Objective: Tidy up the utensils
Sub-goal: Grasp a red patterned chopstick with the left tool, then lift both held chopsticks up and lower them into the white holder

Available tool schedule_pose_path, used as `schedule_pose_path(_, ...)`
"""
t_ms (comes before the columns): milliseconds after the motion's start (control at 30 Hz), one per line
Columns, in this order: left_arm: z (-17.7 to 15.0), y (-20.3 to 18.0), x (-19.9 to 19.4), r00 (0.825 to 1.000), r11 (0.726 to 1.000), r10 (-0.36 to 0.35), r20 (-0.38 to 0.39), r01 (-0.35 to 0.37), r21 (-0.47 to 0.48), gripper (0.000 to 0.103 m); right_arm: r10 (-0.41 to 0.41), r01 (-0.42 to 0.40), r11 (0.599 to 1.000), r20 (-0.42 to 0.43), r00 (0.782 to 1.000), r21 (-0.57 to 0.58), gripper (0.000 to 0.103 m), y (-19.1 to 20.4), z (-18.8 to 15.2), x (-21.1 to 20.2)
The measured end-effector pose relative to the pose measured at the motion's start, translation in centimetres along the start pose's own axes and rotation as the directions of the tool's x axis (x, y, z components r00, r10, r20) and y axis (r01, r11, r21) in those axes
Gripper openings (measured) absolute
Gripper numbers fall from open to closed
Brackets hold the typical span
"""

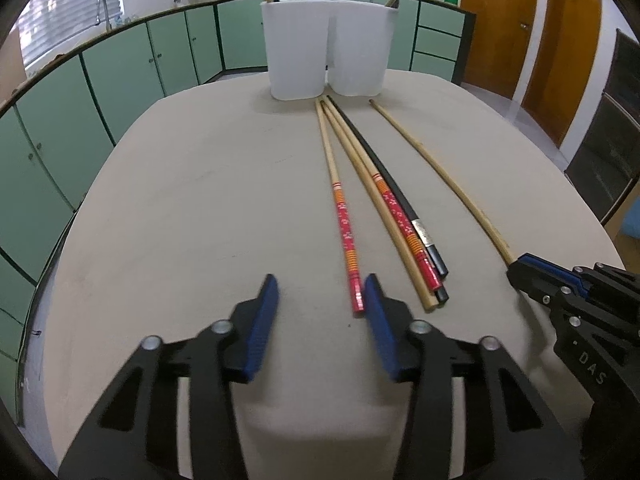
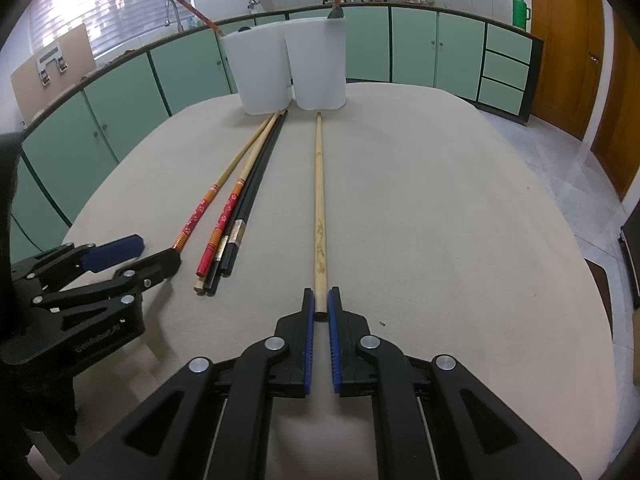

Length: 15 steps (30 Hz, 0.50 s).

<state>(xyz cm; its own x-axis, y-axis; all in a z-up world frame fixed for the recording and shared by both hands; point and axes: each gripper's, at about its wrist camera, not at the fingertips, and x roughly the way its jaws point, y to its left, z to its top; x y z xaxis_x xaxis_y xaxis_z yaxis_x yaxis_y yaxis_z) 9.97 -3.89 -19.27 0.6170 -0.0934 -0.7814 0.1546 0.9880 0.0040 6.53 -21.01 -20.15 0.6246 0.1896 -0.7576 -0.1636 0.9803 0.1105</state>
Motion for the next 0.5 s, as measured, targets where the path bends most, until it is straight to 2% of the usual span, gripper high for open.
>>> schedule_pose_path(133,-0.14,-0.37,-0.10,1.000,1.000,-0.014,0.004,0.014,0.016,0.017,-0.010,0.010,1.000,0.002,1.000,-0.009,0.007,0.10,0.04,0.06)
schedule_pose_path(233,-0.16,-0.68,-0.09,1.000,0.999,-0.019,0.003,0.018,0.028,0.007,-0.012,0.012,1.000,0.003,1.000,-0.011,0.007,0.13,0.06,0.10)
schedule_pose_path(500,-0.04,-0.56,-0.42,1.000,1.000,-0.014,0.015,0.014,0.023,0.005,-0.009,0.009,1.000,0.008,1.000,-0.010,0.007,0.02,0.00,-0.07)
